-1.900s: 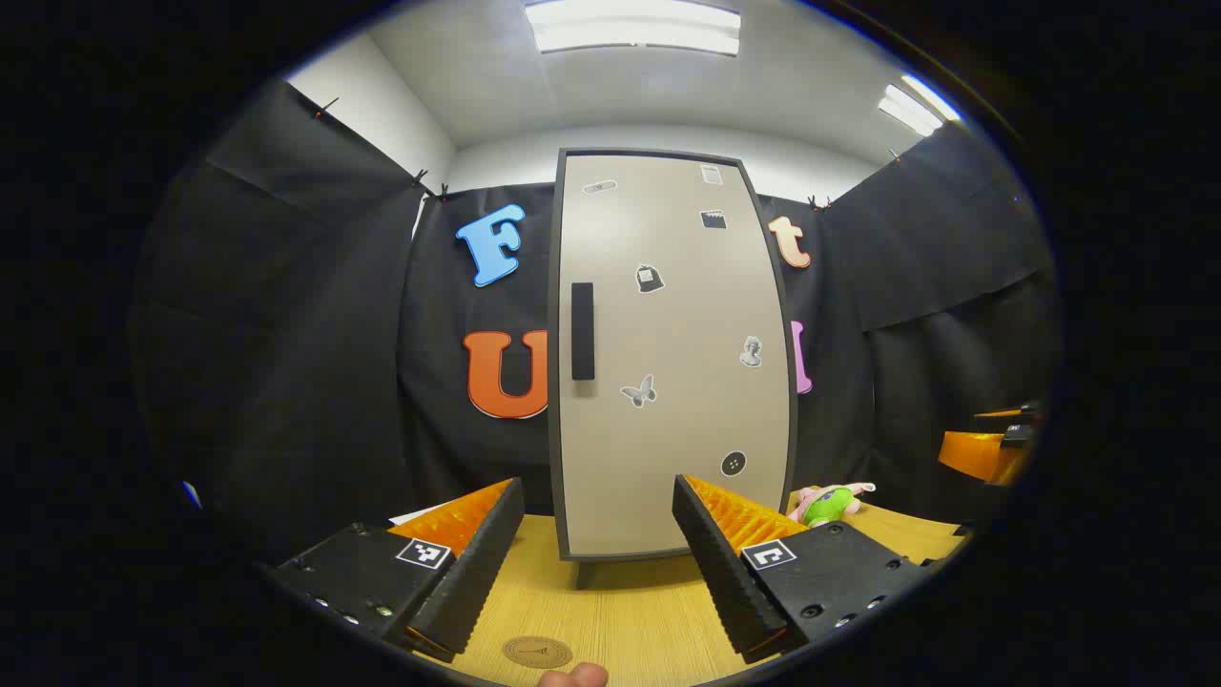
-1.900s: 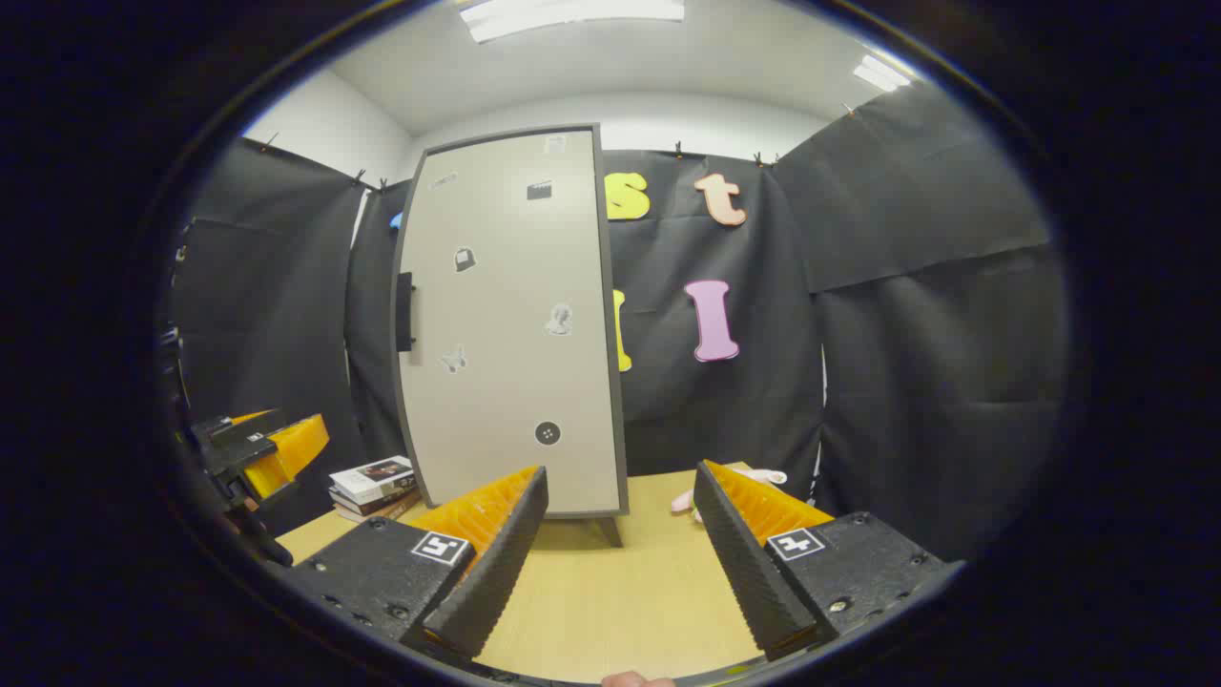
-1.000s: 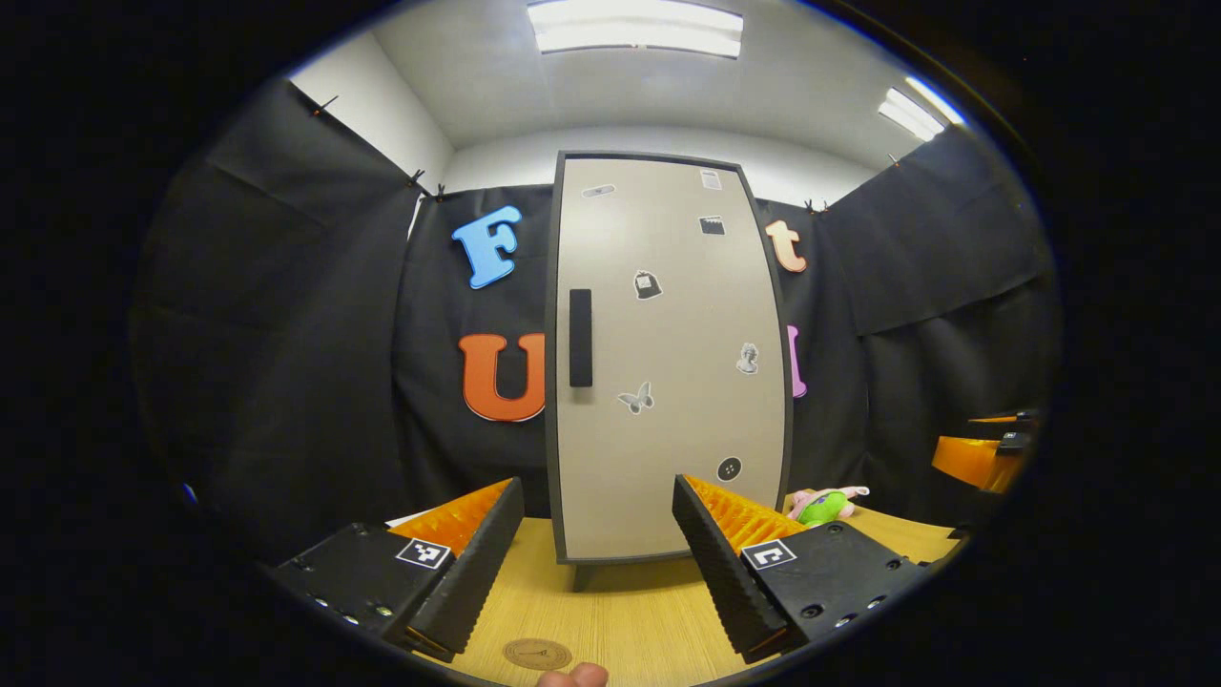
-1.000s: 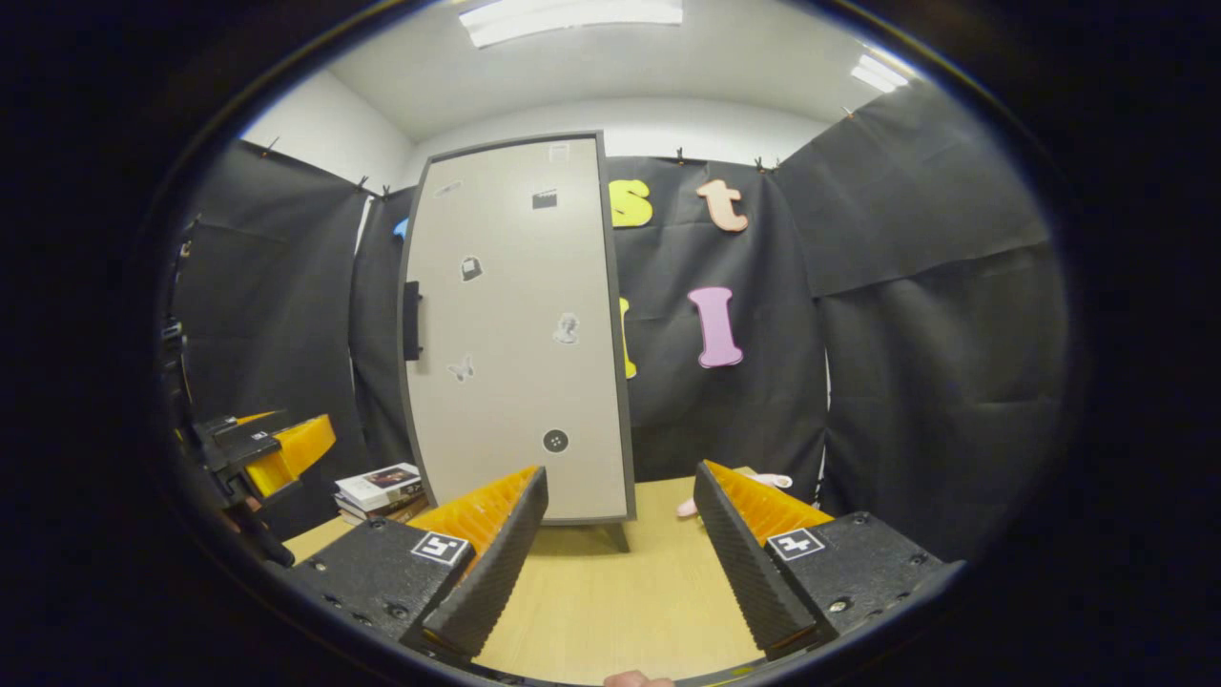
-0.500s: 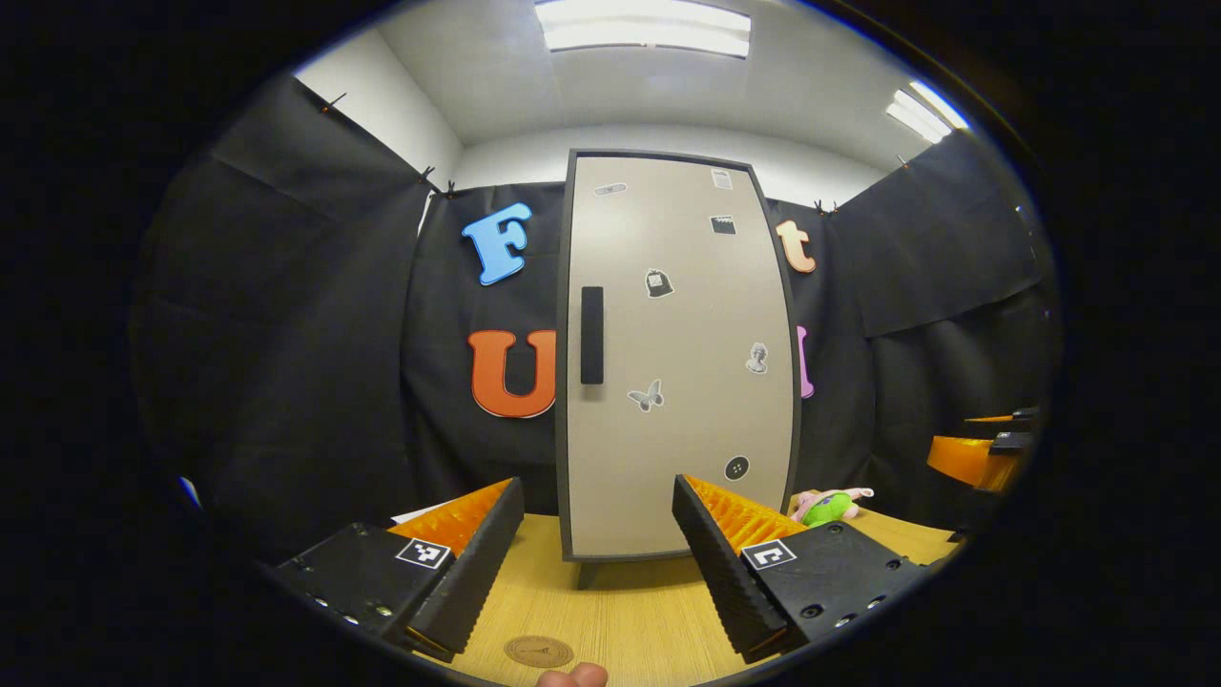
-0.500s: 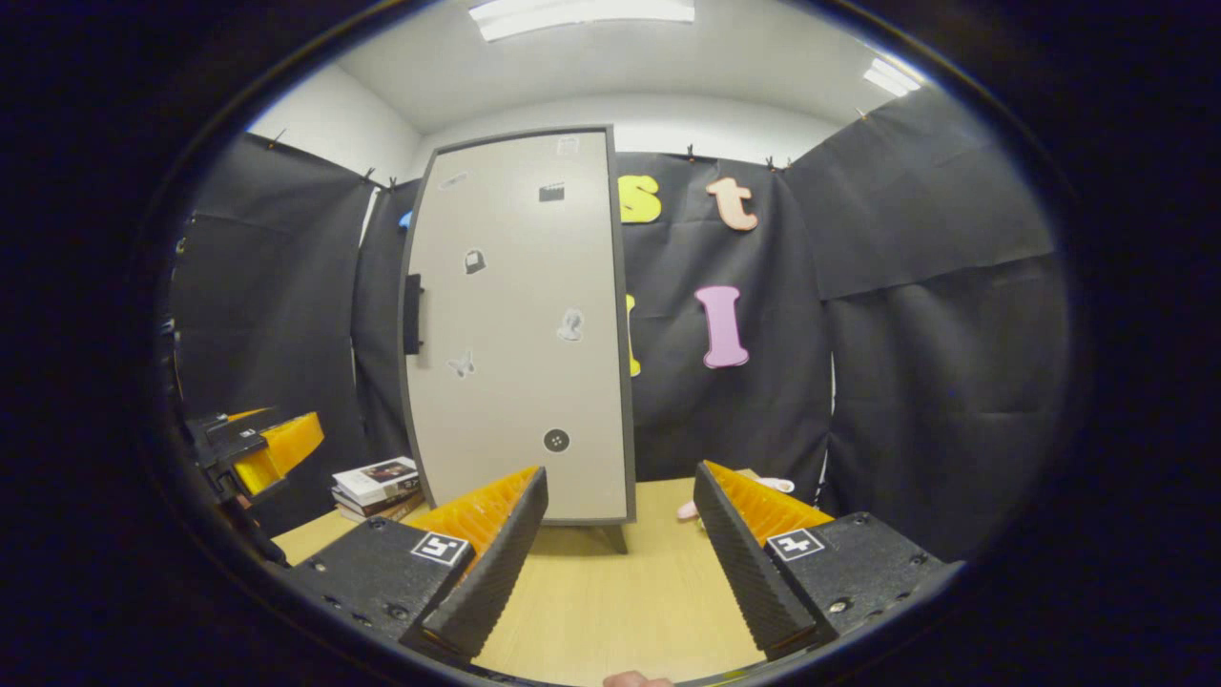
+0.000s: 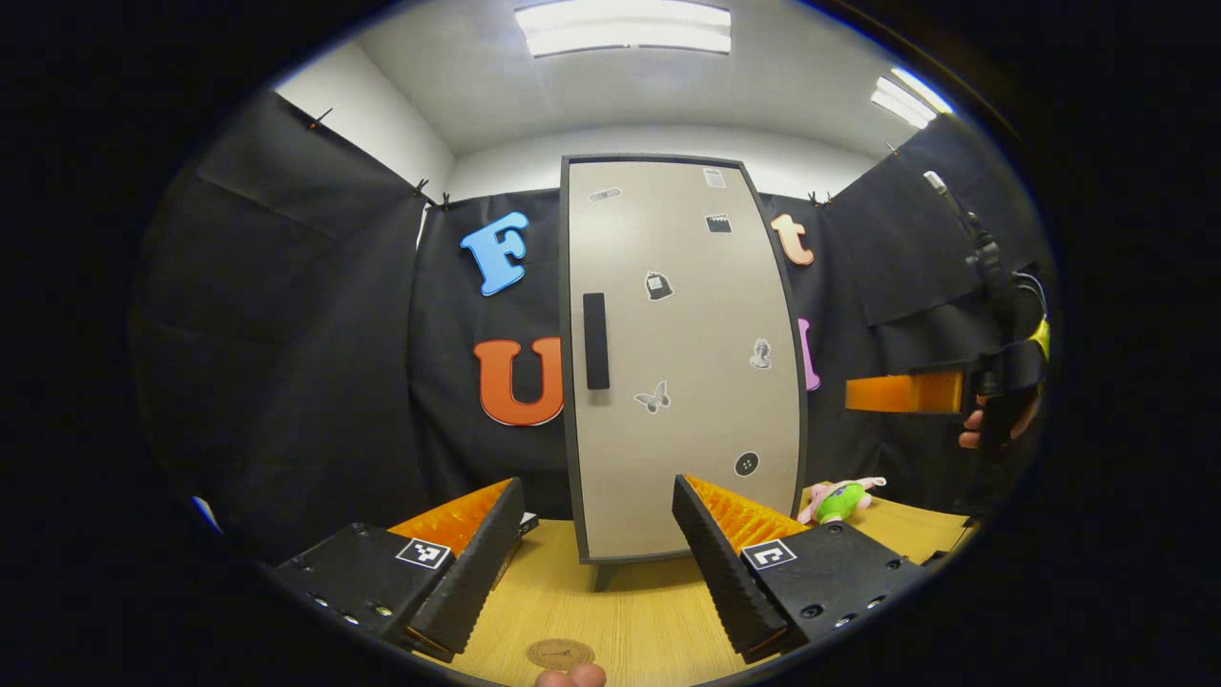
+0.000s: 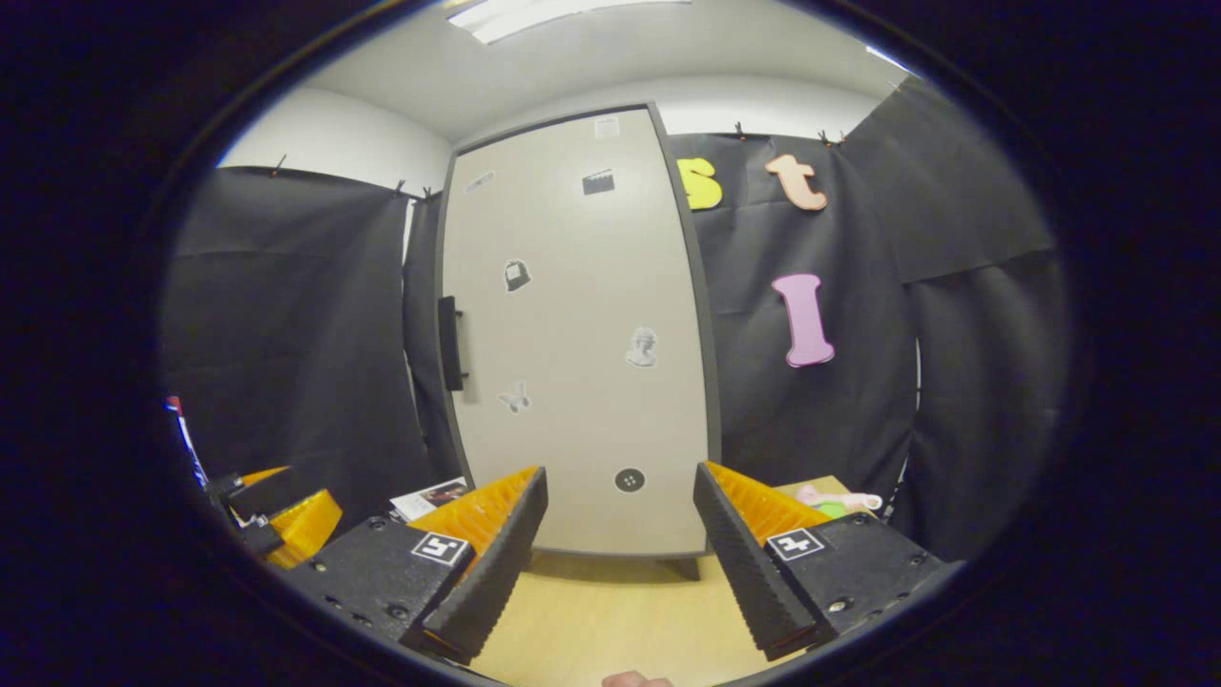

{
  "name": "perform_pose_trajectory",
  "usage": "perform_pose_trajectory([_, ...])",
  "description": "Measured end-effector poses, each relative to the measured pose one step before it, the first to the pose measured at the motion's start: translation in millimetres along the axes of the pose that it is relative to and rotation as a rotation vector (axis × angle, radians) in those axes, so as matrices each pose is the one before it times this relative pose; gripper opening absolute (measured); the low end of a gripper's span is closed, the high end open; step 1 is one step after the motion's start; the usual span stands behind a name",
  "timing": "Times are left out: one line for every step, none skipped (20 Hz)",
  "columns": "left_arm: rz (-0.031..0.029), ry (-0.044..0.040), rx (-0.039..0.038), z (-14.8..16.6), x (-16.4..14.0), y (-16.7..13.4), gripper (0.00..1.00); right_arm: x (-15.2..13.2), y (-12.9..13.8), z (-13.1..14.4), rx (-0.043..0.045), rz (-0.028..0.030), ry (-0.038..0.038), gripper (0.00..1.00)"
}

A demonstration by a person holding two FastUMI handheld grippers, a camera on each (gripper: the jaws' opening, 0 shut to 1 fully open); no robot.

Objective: Open the cabinet door with the right hand, grasp the bottle in the cabinet with the left hand and place it on the coaster, then close the cabinet door with the right hand.

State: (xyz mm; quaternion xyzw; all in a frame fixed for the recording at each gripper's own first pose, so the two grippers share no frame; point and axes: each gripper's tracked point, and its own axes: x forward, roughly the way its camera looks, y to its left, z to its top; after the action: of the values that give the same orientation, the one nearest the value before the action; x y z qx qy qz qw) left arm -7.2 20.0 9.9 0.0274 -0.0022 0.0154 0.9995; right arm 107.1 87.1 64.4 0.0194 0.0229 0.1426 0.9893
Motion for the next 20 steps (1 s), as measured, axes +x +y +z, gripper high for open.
perform_pose_trajectory([0.00154, 0.00306, 0.00226, -0.64, -1.36, 0.34, 0.95, 13.68, 8.91, 6.31, -0.00622, 0.02318, 0.00190, 0.94])
perform_pose_trajectory([0.00004, 0.00544, 0.00141, -1.00, -0.98, -0.62, 0.95, 13.19, 9.65, 8.42, -0.00505, 0.02279, -0.00534, 0.99])
perform_pose_trajectory([0.00118, 0.00460, 0.00014, -0.62, -0.22, 0.29, 0.95, 13.59, 9.08, 8.04, -0.00966, 0.02139, -0.01066, 0.99])
perform_pose_trajectory([-0.00041, 0.00673, -0.00213, -0.92, -0.69, -0.58, 0.95, 12.65, 8.47, 4.66, -0.00946, 0.01569, -0.00263, 0.99])
perform_pose_trajectory([-0.00349, 0.00882, -0.00347, -2.09, -2.10, -0.87, 0.95, 12.87, 8.67, 4.09, -0.00157, 0.01403, 0.00368, 0.94])
perform_pose_trajectory([-0.00674, 0.00928, -0.00501, -1.60, -2.11, -2.14, 0.95, 12.68, 9.35, 3.94, 0.00725, 0.01586, 0.00468, 0.94])
perform_pose_trajectory([-0.01156, 0.00494, -0.00967, -1.08, -2.57, -3.97, 0.95, 11.60, 12.27, 3.01, 0.01100, 0.02432, 0.00848, 0.94])
perform_pose_trajectory([-0.00778, 0.00369, -0.00859, -0.55, -2.12, -2.42, 0.95, 12.22, 11.16, 3.51, 0.01038, 0.02149, 0.00656, 0.94])
perform_pose_trajectory([-0.00168, 0.00390, -0.00321, 0.05, -1.40, -0.10, 0.95, 10.83, 7.48, 4.59, 0.00761, 0.01782, 0.00175, 0.99])
perform_pose_trajectory([-0.00149, 0.00202, 0.00212, -0.85, -0.75, 0.23, 0.95, 11.30, 8.77, 6.15, -0.00206, 0.01989, -0.00511, 0.94])
perform_pose_trajectory([-0.00120, -0.00003, 0.00578, -0.36, -1.10, 0.22, 0.95, 11.43, 6.49, 4.88, -0.01275, 0.01020, -0.00478, 0.94])
perform_pose_trajectory([0.00482, 0.00075, 0.00721, -0.37, -0.75, 1.90, 0.95, 10.27, 4.24, 4.25, -0.01690, 0.00217, -0.00435, 0.94])
perform_pose_trajectory([0.00508, 0.00081, 0.00573, -0.36, -1.58, 1.74, 0.95, 10.27, 5.29, 3.91, -0.01461, 0.00582, -0.00154, 0.99])
perform_pose_trajectory([0.00433, 0.00275, -0.00101, -1.19, -0.23, 1.73, 0.95, 11.05, 6.46, 3.51, -0.01309, 0.00977, 0.00033, 0.94])
perform_pose_trajectory([-0.00502, 0.00219, -0.00839, -1.46, -0.90, -0.68, 0.95, 9.13, 5.26, 1.01, -0.01314, 0.00525, 0.00141, 0.94])
perform_pose_trajectory([-0.01001, 0.00157, -0.01383, -2.00, -0.72, -1.59, 0.95, 10.06, 4.10, 2.02, -0.01406, 0.00240, -0.00338, 0.94])
perform_pose_trajectory([-0.00367, 0.00217, -0.00942, -1.34, -1.30, -0.16, 0.95, 8.92, 1.05, -1.93, -0.01962, -0.01055, 0.00853, 0.94])
perform_pose_trajectory([0.00081, 0.00094, -0.00119, -0.85, -0.97, 1.72, 0.95, 8.21, 2.32, -2.78, -0.01628, -0.00460, 0.01194, 0.99])
perform_pose_trajectory([0.00631, -0.00307, 0.00388, 0.14, -0.22, 3.62, 0.95, 7.77, 5.49, -2.48, -0.00808, 0.00689, 0.00636, 0.99])
perform_pose_trajectory([0.00683, -0.00414, 0.00430, 1.08, -0.06, 2.86, 0.95, 5.96, 5.82, 0.36, -0.00377, 0.00803, 0.00096, 0.99])
